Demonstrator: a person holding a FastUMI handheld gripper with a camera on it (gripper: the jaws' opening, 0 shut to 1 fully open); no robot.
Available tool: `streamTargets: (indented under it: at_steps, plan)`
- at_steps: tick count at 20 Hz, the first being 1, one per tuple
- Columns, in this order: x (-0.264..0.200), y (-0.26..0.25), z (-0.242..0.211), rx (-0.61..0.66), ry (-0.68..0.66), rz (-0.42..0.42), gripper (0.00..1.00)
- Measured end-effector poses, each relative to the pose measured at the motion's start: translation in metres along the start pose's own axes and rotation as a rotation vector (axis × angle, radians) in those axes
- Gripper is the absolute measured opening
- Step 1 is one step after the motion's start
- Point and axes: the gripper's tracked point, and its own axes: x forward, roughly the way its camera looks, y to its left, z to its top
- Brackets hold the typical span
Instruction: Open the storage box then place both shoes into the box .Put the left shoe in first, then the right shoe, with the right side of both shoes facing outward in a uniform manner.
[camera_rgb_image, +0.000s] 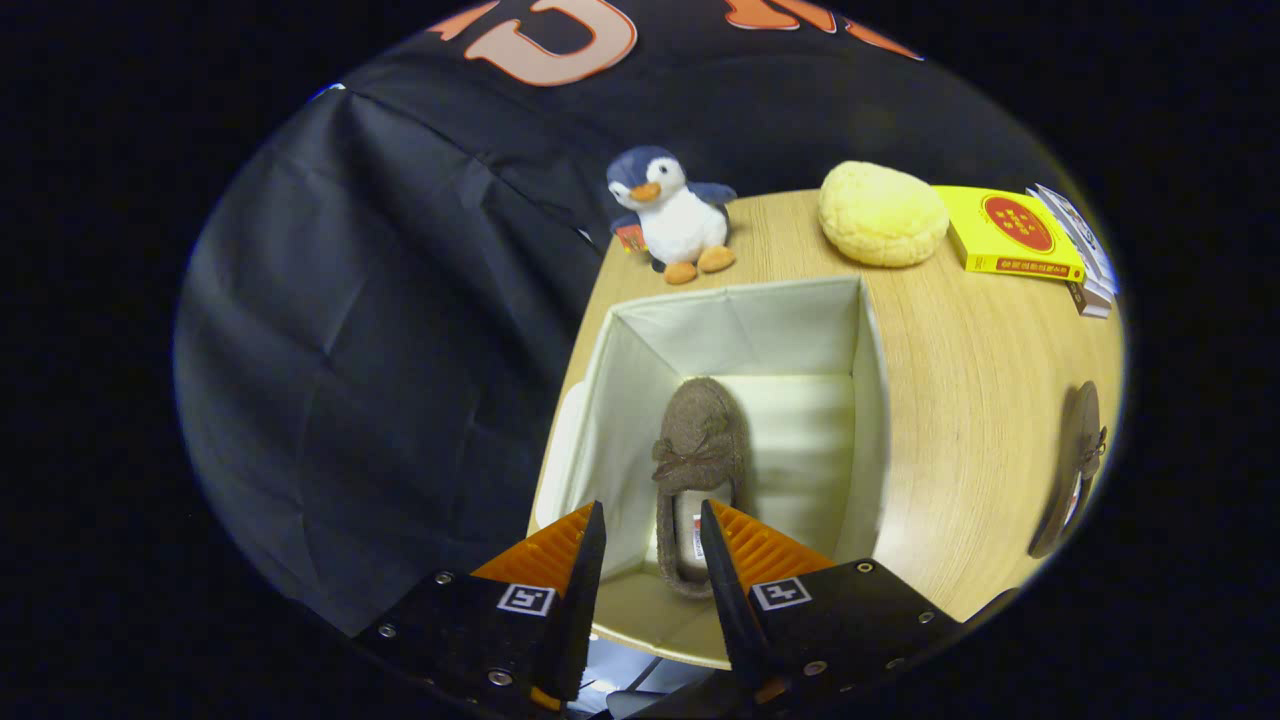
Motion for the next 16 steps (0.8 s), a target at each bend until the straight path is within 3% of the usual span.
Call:
streamTargets:
  at_steps: [3, 9, 16]
  plan:
    - [-0.048, -0.028, 0.022, -0.051, -0.109, 0.000, 0.67]
    - [-0.113, -0.135, 0.018, -0.102, -0.212, -0.131, 0.92]
    - [-0.153, -0.243, -0.011, -0.086, -0.258, -0.224, 0.97]
